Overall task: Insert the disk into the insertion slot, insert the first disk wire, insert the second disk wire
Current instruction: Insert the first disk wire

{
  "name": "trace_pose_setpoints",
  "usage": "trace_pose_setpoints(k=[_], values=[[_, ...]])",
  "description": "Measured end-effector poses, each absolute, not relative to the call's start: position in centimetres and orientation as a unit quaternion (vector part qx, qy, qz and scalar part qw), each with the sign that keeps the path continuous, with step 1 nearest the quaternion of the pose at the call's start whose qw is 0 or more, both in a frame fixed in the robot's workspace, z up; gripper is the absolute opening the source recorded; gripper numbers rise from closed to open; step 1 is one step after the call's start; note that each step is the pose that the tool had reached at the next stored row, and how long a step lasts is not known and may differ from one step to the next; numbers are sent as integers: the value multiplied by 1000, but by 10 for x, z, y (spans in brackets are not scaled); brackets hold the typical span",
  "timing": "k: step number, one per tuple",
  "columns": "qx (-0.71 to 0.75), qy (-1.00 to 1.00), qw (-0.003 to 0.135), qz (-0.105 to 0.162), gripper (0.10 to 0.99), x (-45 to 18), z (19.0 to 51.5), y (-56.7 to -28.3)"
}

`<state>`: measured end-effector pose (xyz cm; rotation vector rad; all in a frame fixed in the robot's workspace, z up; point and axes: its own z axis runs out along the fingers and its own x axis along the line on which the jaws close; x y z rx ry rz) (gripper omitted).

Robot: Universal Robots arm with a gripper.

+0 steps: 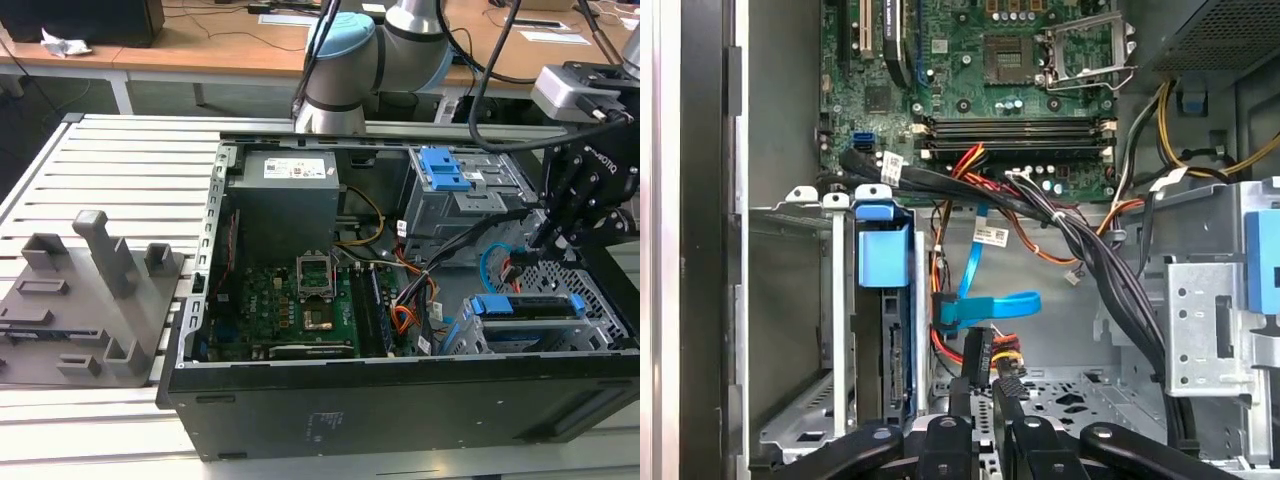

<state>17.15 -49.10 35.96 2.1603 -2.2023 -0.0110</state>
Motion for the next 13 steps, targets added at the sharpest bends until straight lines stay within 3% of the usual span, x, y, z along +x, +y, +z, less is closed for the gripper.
trace_pose_setpoints(k=[12,13], values=[[699,-714,31,0,239,160,354,-491],[699,-714,31,0,165,160,354,-491]])
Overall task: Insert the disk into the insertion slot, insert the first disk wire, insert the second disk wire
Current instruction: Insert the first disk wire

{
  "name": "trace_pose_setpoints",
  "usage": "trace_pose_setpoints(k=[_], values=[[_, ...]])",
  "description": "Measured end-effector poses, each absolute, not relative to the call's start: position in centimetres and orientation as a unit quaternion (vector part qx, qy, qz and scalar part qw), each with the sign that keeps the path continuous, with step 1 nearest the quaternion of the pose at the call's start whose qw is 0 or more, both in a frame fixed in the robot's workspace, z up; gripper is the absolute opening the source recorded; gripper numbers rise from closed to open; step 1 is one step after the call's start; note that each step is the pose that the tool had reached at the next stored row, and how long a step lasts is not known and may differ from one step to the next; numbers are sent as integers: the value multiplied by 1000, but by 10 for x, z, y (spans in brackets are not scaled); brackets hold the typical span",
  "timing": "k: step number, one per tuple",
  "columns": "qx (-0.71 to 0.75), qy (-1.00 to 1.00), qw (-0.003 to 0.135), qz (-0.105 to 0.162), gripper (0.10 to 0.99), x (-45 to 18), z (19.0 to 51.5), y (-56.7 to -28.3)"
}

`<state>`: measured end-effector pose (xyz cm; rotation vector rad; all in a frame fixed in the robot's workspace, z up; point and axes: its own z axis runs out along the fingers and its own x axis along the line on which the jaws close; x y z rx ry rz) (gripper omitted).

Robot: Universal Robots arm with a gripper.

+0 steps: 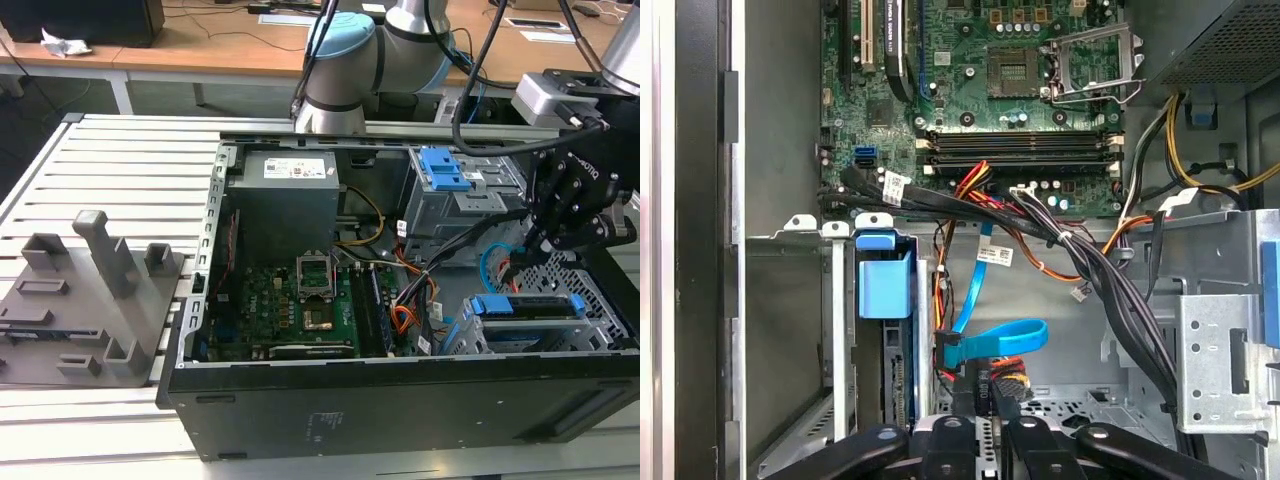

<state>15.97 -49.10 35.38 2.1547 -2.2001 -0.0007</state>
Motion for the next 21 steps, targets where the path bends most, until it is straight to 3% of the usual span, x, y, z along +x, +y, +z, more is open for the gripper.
trace_pose_setpoints(k=[9,21], values=[[699,-714,31,0,161,160,358,-493],[699,-714,35,-3,161,172,354,-526]])
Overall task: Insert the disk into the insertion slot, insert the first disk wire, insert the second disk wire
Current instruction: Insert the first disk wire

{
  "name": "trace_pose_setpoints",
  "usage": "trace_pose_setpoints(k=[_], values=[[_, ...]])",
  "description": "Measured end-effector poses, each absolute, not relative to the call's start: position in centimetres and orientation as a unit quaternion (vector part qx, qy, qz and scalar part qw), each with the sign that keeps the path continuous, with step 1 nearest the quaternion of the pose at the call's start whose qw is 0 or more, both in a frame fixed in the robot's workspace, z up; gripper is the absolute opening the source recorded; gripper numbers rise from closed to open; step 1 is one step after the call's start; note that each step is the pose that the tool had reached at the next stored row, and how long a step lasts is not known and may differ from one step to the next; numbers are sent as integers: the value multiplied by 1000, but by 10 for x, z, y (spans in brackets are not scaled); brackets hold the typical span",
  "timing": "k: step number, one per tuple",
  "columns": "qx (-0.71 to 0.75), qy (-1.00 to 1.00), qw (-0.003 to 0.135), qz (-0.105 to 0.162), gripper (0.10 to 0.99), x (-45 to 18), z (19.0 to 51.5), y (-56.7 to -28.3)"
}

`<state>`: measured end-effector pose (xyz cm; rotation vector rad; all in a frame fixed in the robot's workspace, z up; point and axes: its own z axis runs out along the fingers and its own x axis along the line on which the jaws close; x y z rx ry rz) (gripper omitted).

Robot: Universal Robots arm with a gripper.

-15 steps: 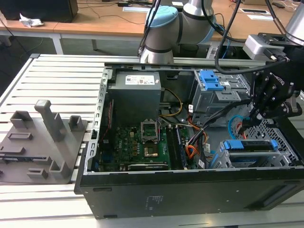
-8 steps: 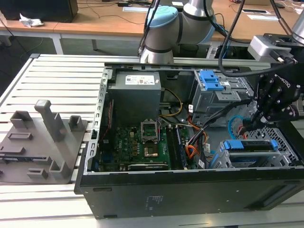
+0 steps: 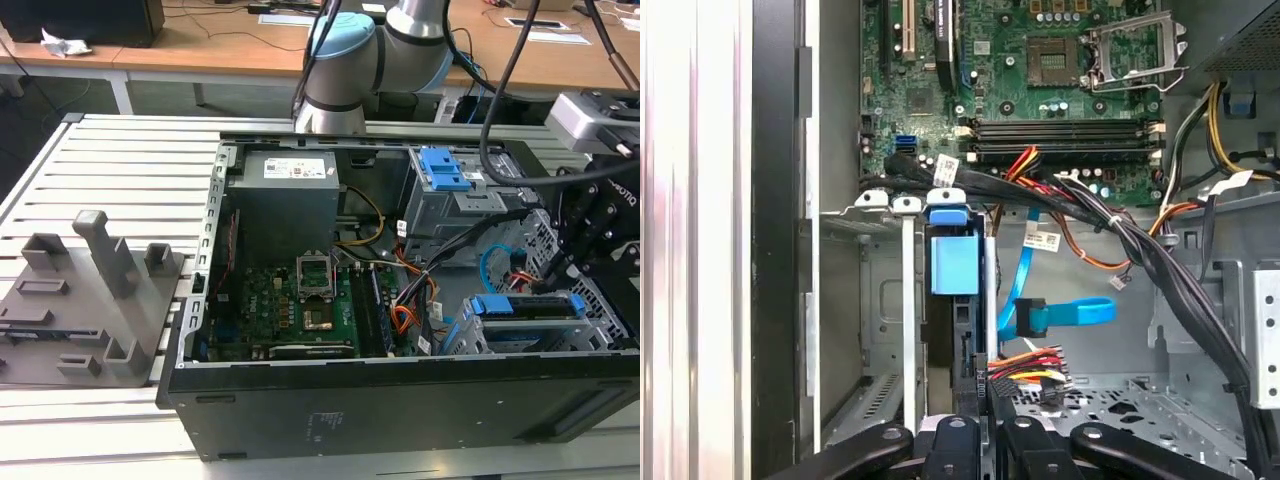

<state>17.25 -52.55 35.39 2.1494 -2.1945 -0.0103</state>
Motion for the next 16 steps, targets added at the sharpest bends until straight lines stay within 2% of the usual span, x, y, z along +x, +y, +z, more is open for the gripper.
trace_pose_setpoints(k=[16], values=[[699,-714,34,-6,161,182,345,-528]])
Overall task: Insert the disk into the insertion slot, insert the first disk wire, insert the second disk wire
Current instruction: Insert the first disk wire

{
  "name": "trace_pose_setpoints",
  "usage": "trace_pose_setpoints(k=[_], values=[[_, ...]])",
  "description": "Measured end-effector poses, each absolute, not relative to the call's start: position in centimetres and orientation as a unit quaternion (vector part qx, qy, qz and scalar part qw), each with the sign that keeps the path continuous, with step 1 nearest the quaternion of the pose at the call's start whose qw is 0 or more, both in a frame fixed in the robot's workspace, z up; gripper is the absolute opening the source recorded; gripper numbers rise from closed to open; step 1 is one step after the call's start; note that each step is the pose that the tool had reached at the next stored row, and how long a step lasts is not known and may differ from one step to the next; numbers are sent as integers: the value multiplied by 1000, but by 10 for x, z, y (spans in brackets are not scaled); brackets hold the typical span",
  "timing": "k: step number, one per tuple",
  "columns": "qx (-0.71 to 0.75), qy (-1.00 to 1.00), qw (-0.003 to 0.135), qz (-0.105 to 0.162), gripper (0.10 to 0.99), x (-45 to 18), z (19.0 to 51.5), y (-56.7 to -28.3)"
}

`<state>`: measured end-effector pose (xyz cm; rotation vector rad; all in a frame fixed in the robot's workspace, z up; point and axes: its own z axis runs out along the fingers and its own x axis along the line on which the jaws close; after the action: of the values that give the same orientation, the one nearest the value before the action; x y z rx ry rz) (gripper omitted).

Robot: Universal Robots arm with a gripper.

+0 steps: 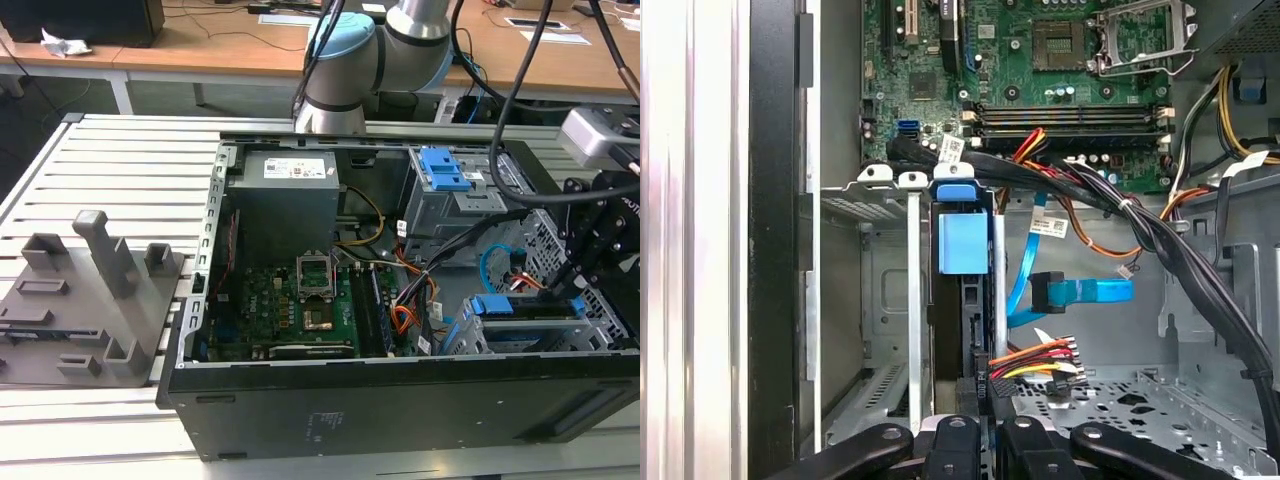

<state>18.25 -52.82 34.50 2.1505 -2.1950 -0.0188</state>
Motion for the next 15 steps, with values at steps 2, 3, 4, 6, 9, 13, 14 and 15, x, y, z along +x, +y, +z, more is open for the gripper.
trace_pose_setpoints(k=[2,3,4,6,9,13,14,15], values=[[700,-714,33,-8,161,183,344,-529],[700,-714,32,-8,161,183,344,-529],[700,-714,32,-8,161,183,344,-529],[699,-714,32,-9,161,183,344,-529],[700,-714,30,-11,161,183,348,-529],[700,-714,22,-19,161,183,348,-533],[700,-714,21,-19,161,183,347,-535],[700,-714,21,-20,161,183,347,-535]])
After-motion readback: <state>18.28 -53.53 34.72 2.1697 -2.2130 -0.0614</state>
